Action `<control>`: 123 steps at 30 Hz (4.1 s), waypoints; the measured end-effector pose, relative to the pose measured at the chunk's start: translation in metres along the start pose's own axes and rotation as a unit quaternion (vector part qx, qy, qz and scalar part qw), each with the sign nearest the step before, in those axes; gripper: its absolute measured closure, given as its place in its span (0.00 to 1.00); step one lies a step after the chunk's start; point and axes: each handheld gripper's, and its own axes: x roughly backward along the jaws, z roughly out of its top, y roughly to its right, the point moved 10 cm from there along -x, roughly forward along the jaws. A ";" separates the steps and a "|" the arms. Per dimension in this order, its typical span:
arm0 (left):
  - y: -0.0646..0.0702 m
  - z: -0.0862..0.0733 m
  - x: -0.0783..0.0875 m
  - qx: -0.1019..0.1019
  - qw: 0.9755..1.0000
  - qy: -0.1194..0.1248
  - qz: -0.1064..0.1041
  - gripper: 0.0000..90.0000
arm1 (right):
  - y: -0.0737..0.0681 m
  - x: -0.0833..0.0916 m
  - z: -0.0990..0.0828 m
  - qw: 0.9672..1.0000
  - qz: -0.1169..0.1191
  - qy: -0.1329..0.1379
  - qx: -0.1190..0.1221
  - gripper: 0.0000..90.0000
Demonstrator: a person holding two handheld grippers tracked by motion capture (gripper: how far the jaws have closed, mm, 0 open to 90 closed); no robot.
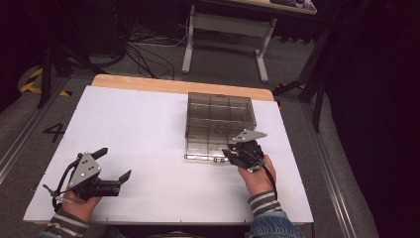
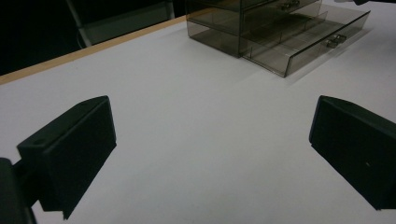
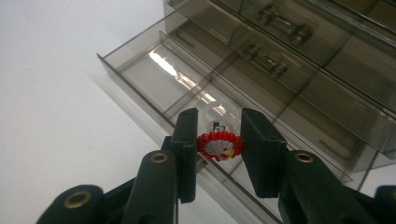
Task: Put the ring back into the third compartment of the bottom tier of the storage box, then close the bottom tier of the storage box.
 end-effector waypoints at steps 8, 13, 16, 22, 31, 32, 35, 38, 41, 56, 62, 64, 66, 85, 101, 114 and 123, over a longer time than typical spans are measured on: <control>0.000 0.000 0.000 0.000 1.000 0.000 0.000 0.01 | 0.013 -0.004 -0.008 1.000 -0.016 -0.009 -0.014 0.75; 0.000 0.000 0.000 -0.001 1.000 -0.001 0.001 0.01 | 0.020 -0.005 -0.012 0.999 -0.019 -0.013 -0.024 0.75; 0.000 0.000 0.000 -0.003 1.000 0.000 0.002 0.01 | 0.025 -0.006 -0.015 0.999 -0.027 -0.015 -0.029 0.75; 0.000 0.000 -0.001 -0.002 1.000 -0.001 0.001 0.01 | 0.032 -0.009 -0.019 0.999 -0.035 -0.022 -0.035 0.75; 0.001 -0.001 -0.001 -0.001 1.000 -0.003 0.000 0.01 | 0.039 -0.012 -0.023 0.998 -0.048 -0.028 -0.040 0.75; 0.001 -0.001 -0.001 0.000 1.000 -0.003 0.000 0.01 | 0.040 -0.013 -0.024 0.998 -0.049 -0.030 -0.039 0.75; 0.001 -0.001 -0.001 0.000 1.000 -0.004 0.000 0.01 | 0.041 -0.015 -0.025 0.997 -0.052 -0.035 -0.039 0.75; 0.000 -0.001 -0.002 0.000 1.000 -0.003 0.001 0.01 | 0.043 -0.017 -0.027 0.997 -0.053 -0.041 -0.042 0.75; 0.001 -0.001 -0.002 0.000 1.000 -0.004 0.001 0.01 | 0.046 -0.019 -0.029 0.996 -0.055 -0.046 -0.044 0.75; 0.000 -0.001 -0.003 -0.003 1.000 -0.005 0.002 0.01 | 0.051 -0.028 -0.034 0.995 -0.053 -0.060 -0.054 0.75; 0.000 -0.001 -0.003 -0.001 1.000 -0.005 0.001 0.01 | 0.051 -0.032 -0.037 0.995 -0.056 -0.068 -0.052 0.75; 0.000 -0.001 -0.003 -0.002 1.000 -0.006 0.001 0.01 | 0.051 -0.034 -0.037 0.995 -0.055 -0.070 -0.052 0.75; 0.000 -0.001 -0.003 -0.001 1.000 -0.006 0.001 0.01 | 0.052 -0.035 -0.038 0.994 -0.056 -0.072 -0.052 0.75; -0.001 0.000 -0.003 -0.003 1.000 -0.003 0.002 0.01 | 0.041 -0.021 -0.024 0.997 -0.053 -0.045 -0.033 0.76; 0.000 -0.001 -0.001 -0.003 1.000 -0.004 0.002 0.01 | 0.024 -0.009 -0.010 0.999 -0.043 -0.026 0.010 0.87; 0.001 0.000 -0.001 -0.001 1.000 -0.003 0.000 0.01 | 0.013 -0.003 -0.009 0.999 -0.021 -0.030 0.024 1.00; 0.000 0.000 -0.001 -0.001 1.000 -0.003 0.000 0.01 | 0.001 -0.004 -0.017 0.997 0.009 -0.068 0.045 1.00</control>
